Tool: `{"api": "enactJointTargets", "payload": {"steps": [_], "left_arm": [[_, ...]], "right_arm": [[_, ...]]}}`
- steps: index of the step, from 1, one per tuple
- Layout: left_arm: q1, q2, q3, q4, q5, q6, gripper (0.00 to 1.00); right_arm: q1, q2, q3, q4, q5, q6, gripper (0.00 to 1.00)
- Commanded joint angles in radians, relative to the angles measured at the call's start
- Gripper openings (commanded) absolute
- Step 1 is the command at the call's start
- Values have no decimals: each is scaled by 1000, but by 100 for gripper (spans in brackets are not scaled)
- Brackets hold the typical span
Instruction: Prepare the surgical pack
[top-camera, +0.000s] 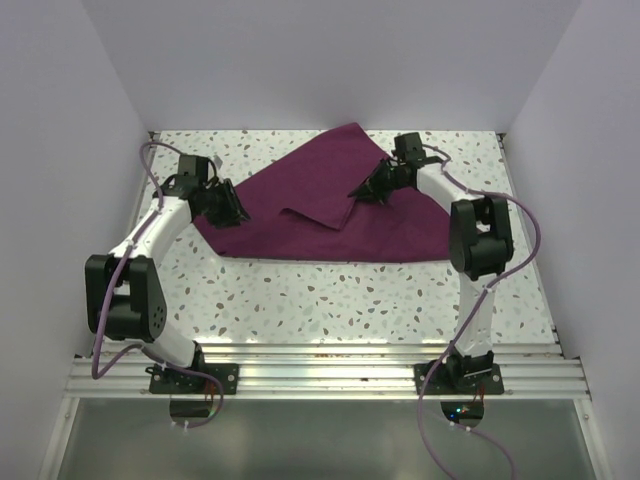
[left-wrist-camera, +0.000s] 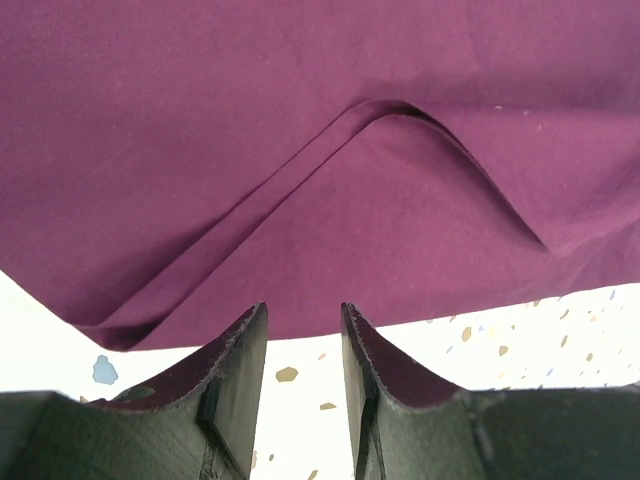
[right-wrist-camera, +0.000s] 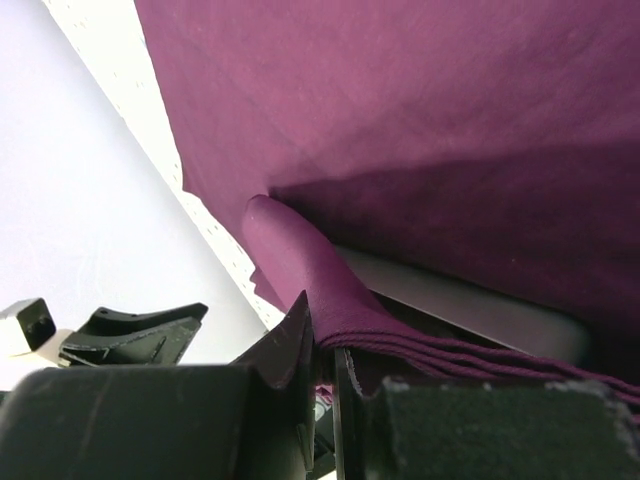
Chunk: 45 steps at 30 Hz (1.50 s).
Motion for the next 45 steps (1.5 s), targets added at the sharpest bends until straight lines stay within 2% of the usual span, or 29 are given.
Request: {"api": "enactJointTargets", "payload": {"steps": [1,5,8,9,12,13,16,22,25,29,32,35,40,45], "left_arm": [[-2,10,41,0,-9,-2,39],[-1,22,48,0,-10,-3,39],[-2,31,51,3,-4,-9,39],[-2,36,51,3,-4,-11,39],[-2,40,50,6,-4,-16,39],[-2,42,48,6,-2,-19,39],[-2,45,47,12,2,-20,39],[-2,54,42,18,8,-23,39],[-2,56,41,23,7,-20,39],[-4,63,45,23,21,-3,40],[-4,77,51,8,22,23,40],[-4,100,79,-15,-33,57,41],[-1,177,140,14,-68,67,43],[10,312,240,43,-124,72,41]], "right_arm": [[-28,16,46,39,-24,4,0],[-45,65,87,45,-27,7,0],[-52,118,144,31,-39,-1,6],[-51,135,164,22,-39,-6,18],[-51,193,240,22,-53,-16,35],[-52,227,295,-8,-85,-27,43],[-61,247,357,-45,-59,-56,51],[-75,269,438,-130,-44,-117,54],[-75,241,443,-188,-29,-200,58],[-78,177,463,-372,76,-379,61],[-84,91,393,-473,158,-495,61],[-104,-22,265,-484,249,-572,61],[-184,-116,65,-441,269,-549,60],[-219,-136,6,-409,338,-553,52]]}}
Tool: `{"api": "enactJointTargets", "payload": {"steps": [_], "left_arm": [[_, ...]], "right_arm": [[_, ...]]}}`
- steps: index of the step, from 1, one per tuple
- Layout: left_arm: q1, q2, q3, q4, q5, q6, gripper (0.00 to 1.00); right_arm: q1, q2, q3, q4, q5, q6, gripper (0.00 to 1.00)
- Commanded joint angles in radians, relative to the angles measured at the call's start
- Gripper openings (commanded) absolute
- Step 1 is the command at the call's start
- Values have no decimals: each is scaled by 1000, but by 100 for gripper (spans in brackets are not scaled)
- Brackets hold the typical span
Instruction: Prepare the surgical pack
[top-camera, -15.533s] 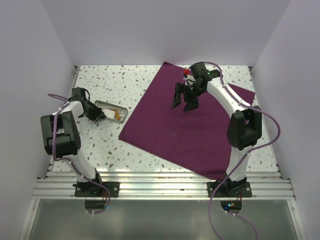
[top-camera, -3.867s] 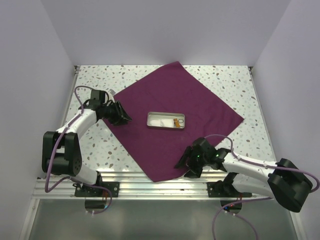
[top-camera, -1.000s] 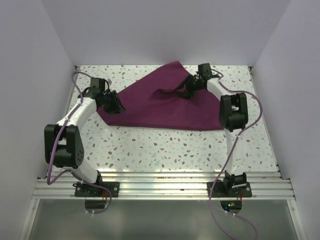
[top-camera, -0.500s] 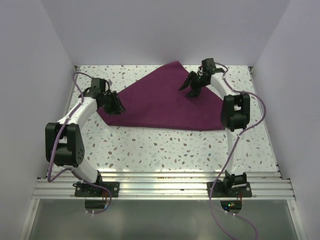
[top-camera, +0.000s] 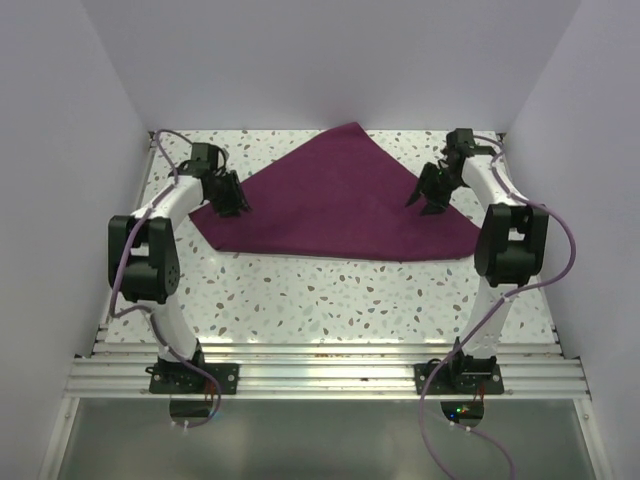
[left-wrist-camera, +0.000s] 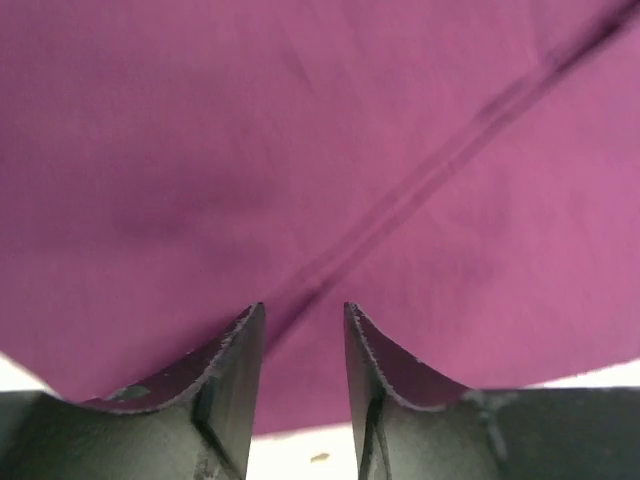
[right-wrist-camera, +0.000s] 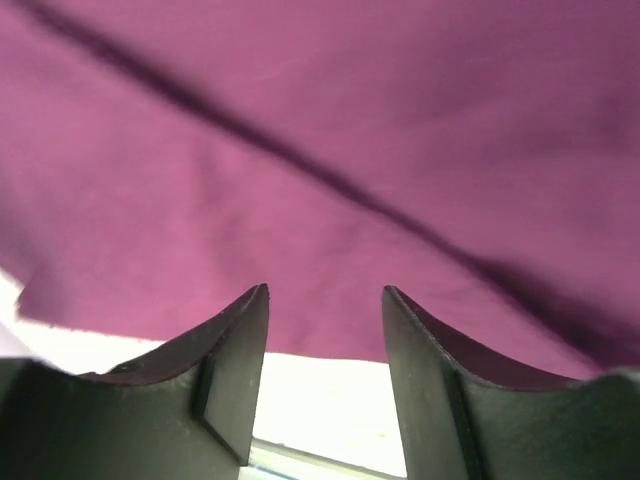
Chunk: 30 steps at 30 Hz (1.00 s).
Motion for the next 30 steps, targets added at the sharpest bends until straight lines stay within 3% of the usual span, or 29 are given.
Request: {"api": "enactJointTargets", "payload": {"steps": [1,8,19,26,30], "left_arm": [[16,128,112,37,-55,30,39],[56,342,192,-18,-39,9,25],[122,163,-179,3,4,-20,23],[140,89,-267,24,43,18,24],[139,63,-183,2,91,46,31]], "right_arm": [[-9,-7,-21,13,79,-35,50],[-9,91,-7,13,84,-18,42],[-9,24,-243,47,68,0,41],[-9,-26,-330,88,18,-12,43],[-9,-15,-220,44,22,-70,46]]}}
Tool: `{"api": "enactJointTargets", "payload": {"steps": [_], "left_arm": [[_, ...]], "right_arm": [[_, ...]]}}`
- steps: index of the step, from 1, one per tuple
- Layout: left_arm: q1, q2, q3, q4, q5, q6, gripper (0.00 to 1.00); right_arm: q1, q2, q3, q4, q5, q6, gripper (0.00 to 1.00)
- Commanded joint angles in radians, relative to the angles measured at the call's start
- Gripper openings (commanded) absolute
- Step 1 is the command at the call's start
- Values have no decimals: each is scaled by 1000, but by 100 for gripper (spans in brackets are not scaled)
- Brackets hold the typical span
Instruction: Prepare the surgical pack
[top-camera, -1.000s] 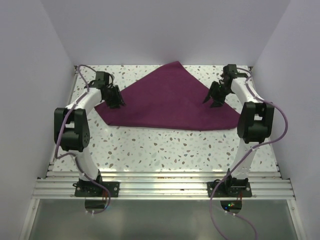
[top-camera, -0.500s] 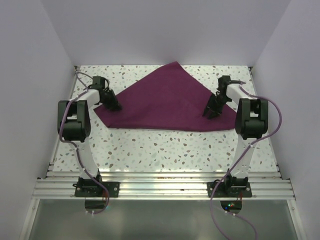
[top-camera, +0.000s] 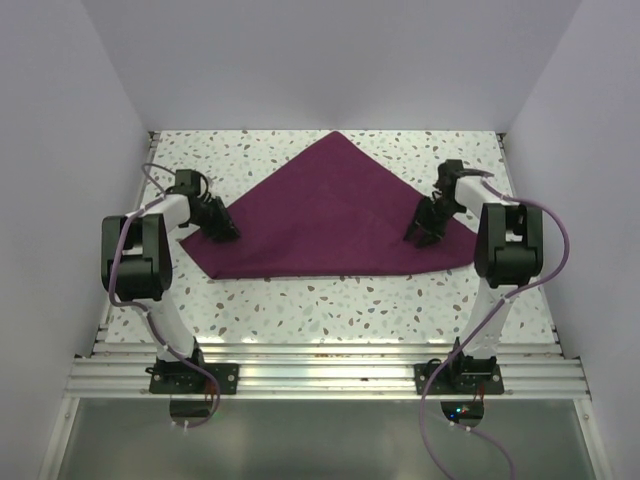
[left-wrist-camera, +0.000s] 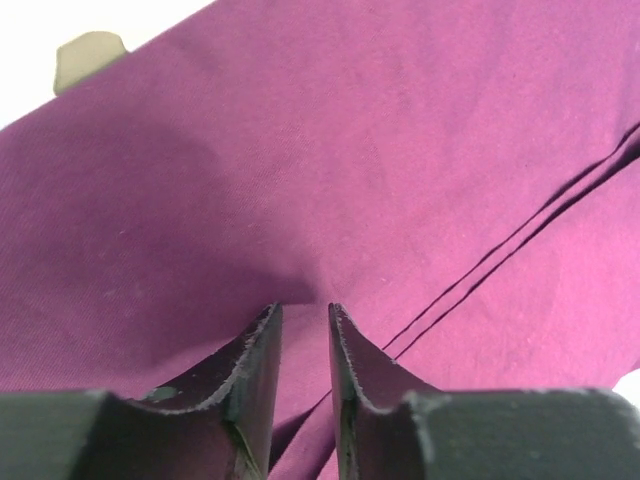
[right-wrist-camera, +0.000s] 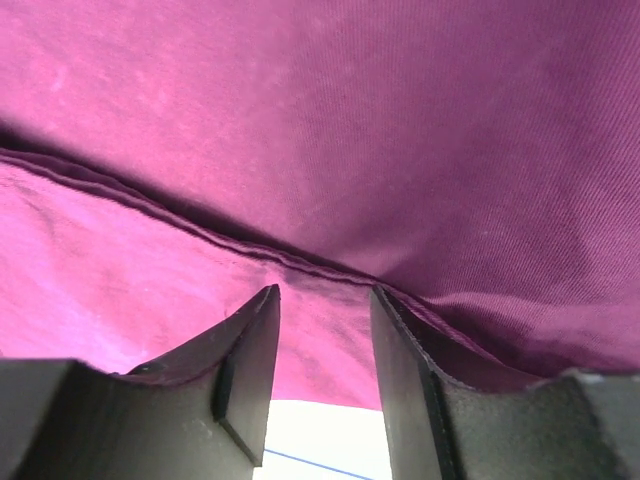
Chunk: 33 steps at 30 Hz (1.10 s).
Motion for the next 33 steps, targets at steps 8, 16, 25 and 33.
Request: {"api": "enactJointTargets", "payload": {"steps": [8,16,25,33], "left_arm": [[8,-67,90,-73,29,46,33],[9,19,101,-70,73,43,25],[8,43,76,-54,107,43,26],[8,43,57,-44,112,43,26]], "right_arm": [[88,14,301,-62,-4,-79,62],[201,200,563,-53,-139,-52,59],[252,358,707,145,-181,-144,77],[303,479,858,134,-208,-194,74]]}}
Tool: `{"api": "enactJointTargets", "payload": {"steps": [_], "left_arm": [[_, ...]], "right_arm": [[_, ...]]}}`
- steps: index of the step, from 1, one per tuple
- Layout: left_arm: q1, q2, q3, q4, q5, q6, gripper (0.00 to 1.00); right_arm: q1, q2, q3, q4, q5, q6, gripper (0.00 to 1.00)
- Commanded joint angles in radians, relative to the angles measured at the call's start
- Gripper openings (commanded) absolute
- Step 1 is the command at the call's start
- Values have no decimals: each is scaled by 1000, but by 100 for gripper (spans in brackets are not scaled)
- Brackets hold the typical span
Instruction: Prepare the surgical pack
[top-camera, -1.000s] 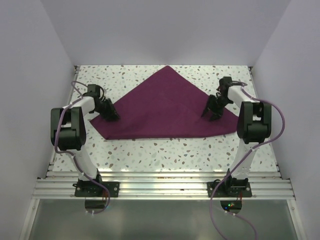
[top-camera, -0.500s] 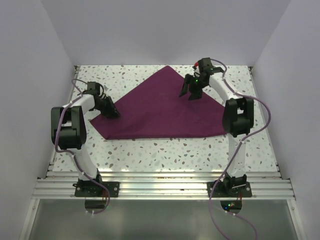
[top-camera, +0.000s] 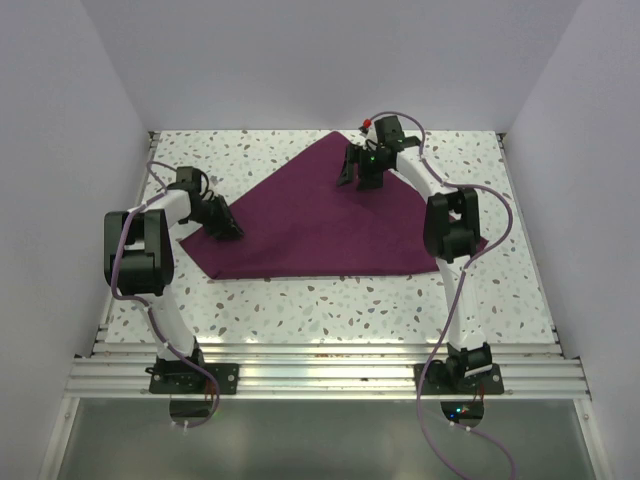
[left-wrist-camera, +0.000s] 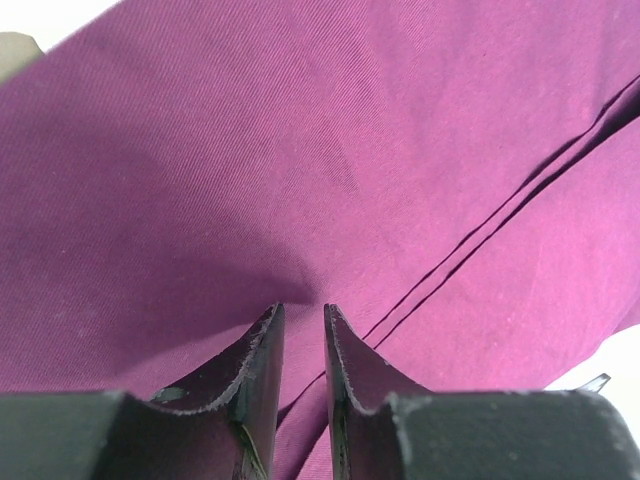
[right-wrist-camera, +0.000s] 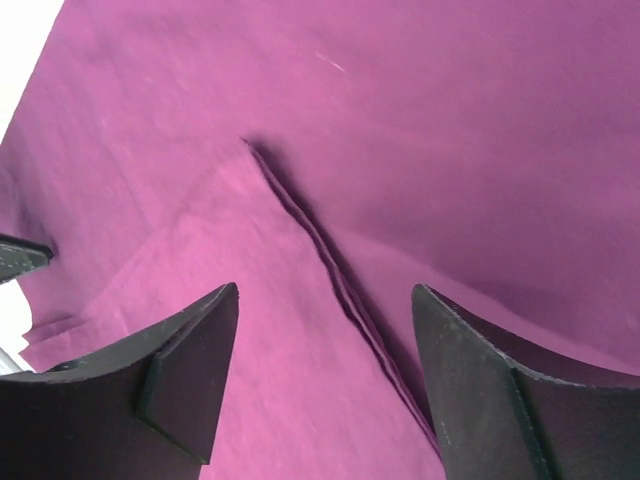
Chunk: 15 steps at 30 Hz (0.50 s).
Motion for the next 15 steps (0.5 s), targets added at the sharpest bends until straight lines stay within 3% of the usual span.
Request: {"api": "enactJointTargets", "payload": {"steps": [1,12,15], "left_arm": [[8,-1,-17,30,27,10,26],[8,-5,-24,26,32,19,26],[8,-8,-21,21,27,27,27]], "right_arm": [[43,34,77,21,-39,-54,73],[104,82,97,5,15,-77,60],[109,85,106,-13,70,-80,52]]}}
